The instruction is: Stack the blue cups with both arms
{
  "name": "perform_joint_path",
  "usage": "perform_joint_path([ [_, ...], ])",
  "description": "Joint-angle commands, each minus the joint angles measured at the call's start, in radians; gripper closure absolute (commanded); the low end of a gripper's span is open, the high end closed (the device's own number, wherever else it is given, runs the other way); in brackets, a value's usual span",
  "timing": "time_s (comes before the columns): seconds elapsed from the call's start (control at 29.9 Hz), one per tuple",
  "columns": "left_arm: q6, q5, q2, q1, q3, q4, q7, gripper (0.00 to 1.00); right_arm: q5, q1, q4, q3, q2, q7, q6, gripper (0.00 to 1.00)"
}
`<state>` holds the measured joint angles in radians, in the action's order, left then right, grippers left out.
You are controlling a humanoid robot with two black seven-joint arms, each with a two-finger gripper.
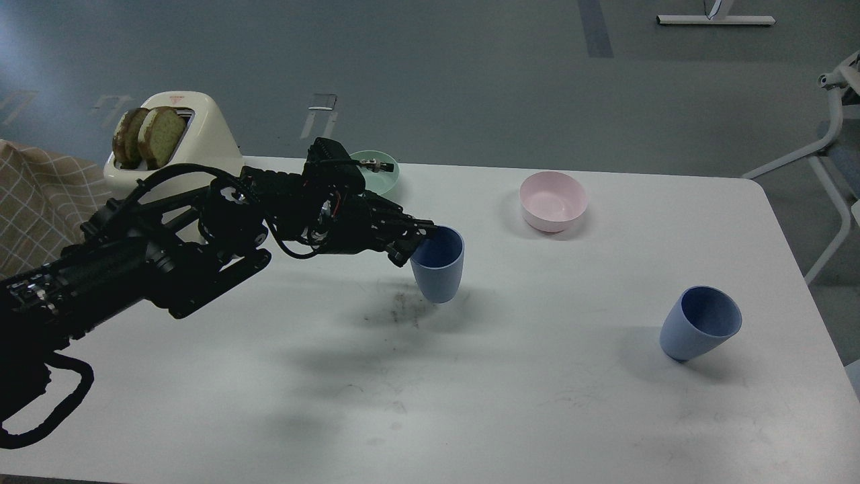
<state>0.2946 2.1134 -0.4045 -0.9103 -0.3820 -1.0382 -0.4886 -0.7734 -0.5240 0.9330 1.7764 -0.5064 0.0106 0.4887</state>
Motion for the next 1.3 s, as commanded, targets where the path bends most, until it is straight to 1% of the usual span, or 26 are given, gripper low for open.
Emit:
perform_joint_path([
  [0.0,0.000,-0.001,0.030,-0.001,0.000,0.044,0.000,0.91,-0.001,0.010,0.001,0.000,-0.003,0.000,0.000,0.00],
  [0.27,-0.002,-0.003,0.055,0.001,0.002,0.089,0.000,0.91,0.000,0.013,0.001,0.000,-0.003,0.000,0.000,0.00],
  [0.5,-0.005,-0.003,0.053,0.001,0.000,0.107,0.000,0.86,0.000,0.016,0.003,0.000,-0.003,0.000,0.000,0.00],
  [0.7,-0.008,-0.004,0.056,0.001,0.000,0.116,0.000,0.86,0.000,0.018,0.004,0.002,-0.003,0.000,0.000,0.00],
  [0.77,-0.009,-0.006,0.056,0.002,0.000,0.115,0.000,0.83,0.000,0.021,0.004,0.001,-0.003,0.000,0.000,0.00],
  [0.8,-0.008,-0.007,0.058,0.002,0.000,0.116,0.000,0.74,0.000,0.024,0.006,0.002,-0.003,0.000,0.000,0.00],
  [0.9,-0.008,-0.015,0.056,-0.001,-0.003,0.106,0.000,0.59,0.000,0.025,0.006,0.002,-0.003,0.000,0.000,0.00],
  [1.0,-0.012,-0.033,0.044,-0.008,-0.018,0.098,0.000,0.38,0.000,0.027,0.006,0.002,-0.004,0.000,0.000,0.00],
  [1.04,-0.015,-0.050,0.043,-0.012,-0.018,0.098,0.000,0.37,0.000,0.030,0.006,0.002,-0.004,0.000,0.000,0.00],
  [1.07,-0.024,-0.100,0.036,-0.015,-0.021,0.098,0.000,0.31,0.000,0.032,0.006,0.002,-0.010,0.000,0.000,0.00],
  [1.1,-0.031,-0.171,0.020,-0.019,-0.020,0.098,0.000,0.20,0.000,0.035,0.006,0.002,-0.023,0.000,0.000,0.00],
  [1.24,-0.034,-0.396,-0.026,-0.025,-0.026,0.096,0.000,0.14,0.000,0.045,0.017,0.002,-0.053,0.000,0.000,0.00],
  [1.27,-0.037,-0.499,-0.042,-0.030,-0.031,0.096,0.000,0.13,0.000,0.047,0.024,0.002,-0.070,0.000,0.000,0.00],
])
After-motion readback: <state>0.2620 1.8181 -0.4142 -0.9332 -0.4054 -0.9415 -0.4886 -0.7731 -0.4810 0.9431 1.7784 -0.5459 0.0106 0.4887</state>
